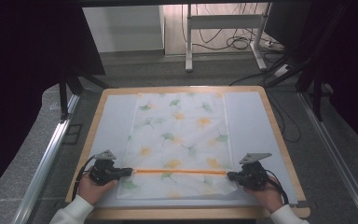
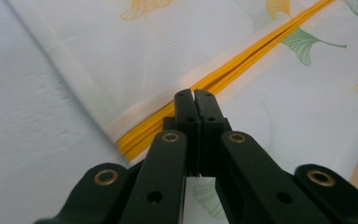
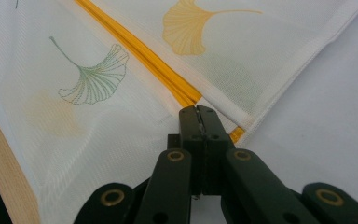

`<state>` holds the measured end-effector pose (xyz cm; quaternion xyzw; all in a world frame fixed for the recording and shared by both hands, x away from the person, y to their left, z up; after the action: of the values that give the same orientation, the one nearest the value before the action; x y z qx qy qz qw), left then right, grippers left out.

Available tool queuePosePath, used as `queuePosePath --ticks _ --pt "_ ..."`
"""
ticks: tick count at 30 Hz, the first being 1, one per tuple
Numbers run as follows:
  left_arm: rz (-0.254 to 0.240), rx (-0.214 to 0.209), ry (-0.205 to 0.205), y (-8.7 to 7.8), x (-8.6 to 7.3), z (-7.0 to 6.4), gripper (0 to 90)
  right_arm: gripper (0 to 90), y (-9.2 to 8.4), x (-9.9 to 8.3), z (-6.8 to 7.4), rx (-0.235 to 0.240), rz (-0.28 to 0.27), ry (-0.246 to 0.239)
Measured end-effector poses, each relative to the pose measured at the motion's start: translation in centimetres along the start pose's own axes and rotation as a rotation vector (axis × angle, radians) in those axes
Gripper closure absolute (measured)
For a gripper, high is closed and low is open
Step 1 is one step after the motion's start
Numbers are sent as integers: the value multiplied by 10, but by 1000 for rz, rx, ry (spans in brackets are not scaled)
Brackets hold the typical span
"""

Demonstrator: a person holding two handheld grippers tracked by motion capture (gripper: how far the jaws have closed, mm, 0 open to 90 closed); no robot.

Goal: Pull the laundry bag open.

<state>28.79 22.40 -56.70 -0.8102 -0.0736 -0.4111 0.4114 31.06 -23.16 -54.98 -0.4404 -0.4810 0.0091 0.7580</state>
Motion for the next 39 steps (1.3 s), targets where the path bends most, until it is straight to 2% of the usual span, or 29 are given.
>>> queuePosePath --ticks 3,4,10,14,20,34,39 --pt "-1 1 -8 -3 -2 3 900 900 0 0 0 -1 1 -1" --pt "-7 0 -22 -5 -3 6 900 900 0 0 0 -1 2 -2" --pt "-17 5 -27 -11 -6 11 900 900 0 0 0 0 1 0" --pt "-28 7 -48 -17 -10 14 900 900 0 0 0 0 2 -1" --pt "-26 12 -35 -20 -12 16 900 900 0 0 0 0 3 -3" --pt "-32 21 -42 -27 -13 24 900 900 0 0 0 0 4 -5" --pt "-39 30 -60 -32 -16 30 900 900 0 0 0 0 7 -8"
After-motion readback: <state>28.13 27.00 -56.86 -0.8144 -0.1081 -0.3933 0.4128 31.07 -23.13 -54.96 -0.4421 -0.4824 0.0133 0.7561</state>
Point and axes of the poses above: each handheld gripper's, and its own axes: y roughly forward along the jaws, x roughly out of its top, z roughly to its left, the point moved 4 cm from there along y, roughly forward along the jaws, and after that the axes turned 7 degrees about -z, right-handed, at the moved point
